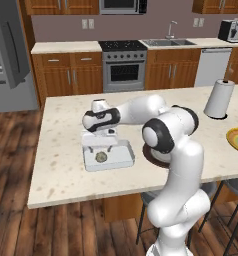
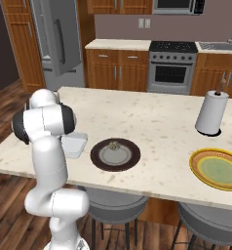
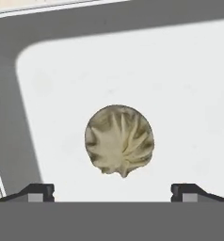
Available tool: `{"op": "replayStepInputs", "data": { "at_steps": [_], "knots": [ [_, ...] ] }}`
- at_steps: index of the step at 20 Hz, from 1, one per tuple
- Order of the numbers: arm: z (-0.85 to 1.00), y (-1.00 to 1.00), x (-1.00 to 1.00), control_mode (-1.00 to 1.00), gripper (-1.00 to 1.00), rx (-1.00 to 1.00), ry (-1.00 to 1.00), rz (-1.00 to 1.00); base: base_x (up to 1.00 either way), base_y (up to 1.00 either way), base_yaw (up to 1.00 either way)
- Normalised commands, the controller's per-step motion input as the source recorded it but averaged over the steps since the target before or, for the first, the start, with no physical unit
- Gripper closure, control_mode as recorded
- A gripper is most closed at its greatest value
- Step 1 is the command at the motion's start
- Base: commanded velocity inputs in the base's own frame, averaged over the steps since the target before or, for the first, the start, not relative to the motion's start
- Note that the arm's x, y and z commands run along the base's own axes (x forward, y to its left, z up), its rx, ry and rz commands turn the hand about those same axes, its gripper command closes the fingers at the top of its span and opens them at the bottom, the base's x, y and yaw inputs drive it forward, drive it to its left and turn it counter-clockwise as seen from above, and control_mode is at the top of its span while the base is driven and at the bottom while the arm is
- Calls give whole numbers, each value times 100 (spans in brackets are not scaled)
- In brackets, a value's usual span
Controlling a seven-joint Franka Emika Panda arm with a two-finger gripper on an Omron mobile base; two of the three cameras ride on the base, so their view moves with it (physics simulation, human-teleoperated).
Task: Place two dumplings into each of the tupperware containers and then place the containers in the fridge.
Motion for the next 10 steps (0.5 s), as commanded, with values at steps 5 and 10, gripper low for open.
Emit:
{"op": "replayStepInputs", "data": {
  "at_steps": [5,10],
  "knots": [
    [11,-8,0,-100,-100,0,0,0,0,0,0],
    [27,-82,2,-100,-100,3,0,0,0,0,0]
  ]
}}
